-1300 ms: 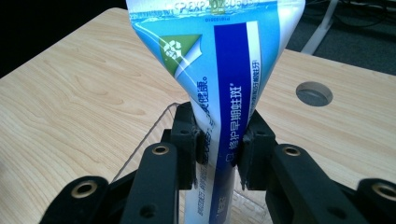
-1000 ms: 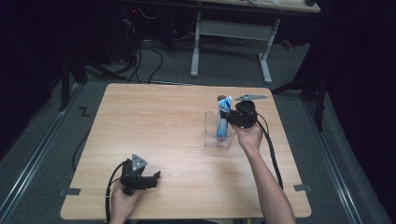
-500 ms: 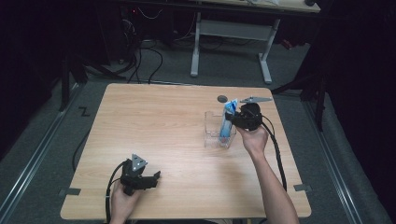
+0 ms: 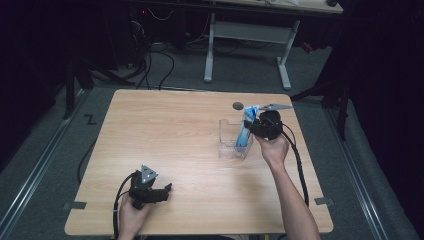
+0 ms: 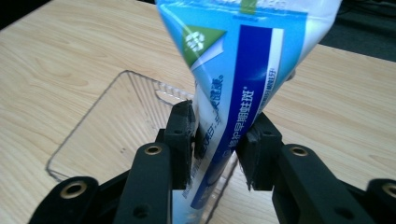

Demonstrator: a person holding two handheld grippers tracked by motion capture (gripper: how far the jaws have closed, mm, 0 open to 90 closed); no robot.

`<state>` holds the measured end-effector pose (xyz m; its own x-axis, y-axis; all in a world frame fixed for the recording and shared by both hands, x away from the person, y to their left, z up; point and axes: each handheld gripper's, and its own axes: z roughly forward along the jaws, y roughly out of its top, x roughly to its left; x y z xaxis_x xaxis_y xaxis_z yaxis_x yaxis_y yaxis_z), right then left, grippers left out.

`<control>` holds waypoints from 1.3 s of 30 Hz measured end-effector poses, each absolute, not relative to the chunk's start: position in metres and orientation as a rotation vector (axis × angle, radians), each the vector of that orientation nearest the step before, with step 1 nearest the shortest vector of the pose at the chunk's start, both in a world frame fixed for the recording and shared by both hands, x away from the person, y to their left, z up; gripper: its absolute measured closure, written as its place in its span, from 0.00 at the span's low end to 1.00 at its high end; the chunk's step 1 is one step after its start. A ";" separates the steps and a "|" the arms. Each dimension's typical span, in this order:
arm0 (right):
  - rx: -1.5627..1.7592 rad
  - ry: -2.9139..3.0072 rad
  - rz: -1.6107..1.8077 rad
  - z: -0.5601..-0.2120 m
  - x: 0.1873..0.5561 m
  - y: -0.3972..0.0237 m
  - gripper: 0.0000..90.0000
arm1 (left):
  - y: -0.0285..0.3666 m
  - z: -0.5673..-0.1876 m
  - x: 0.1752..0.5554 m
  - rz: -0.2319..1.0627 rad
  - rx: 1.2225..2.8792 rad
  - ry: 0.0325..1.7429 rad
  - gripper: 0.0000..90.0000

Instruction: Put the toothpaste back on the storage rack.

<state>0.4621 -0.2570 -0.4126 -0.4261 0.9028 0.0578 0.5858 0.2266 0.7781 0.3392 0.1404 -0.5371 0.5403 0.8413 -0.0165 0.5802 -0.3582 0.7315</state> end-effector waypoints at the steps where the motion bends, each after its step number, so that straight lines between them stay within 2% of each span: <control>1: 1.371 2.096 1.047 -0.413 0.462 -0.257 0.74 | 0.140 -0.537 0.339 0.477 2.077 1.144 0.17; 8: 1.385 2.080 1.008 -0.414 0.461 -0.259 0.71 | 0.140 -0.537 0.339 0.478 2.078 1.143 0.17; 16: 1.390 2.054 1.026 -0.416 0.455 -0.266 0.58 | 0.140 -0.537 0.339 0.478 2.077 1.144 0.17; 39: 1.338 1.994 1.105 -0.401 0.425 -0.292 0.55 | 0.140 -0.537 0.339 0.478 2.077 1.144 0.17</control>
<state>0.4247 -0.2921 -0.4007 -0.3970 0.9171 0.0372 0.5174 0.1902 0.8344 0.3390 0.1404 -0.5371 0.5399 0.8416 -0.0157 0.5803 -0.3586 0.7312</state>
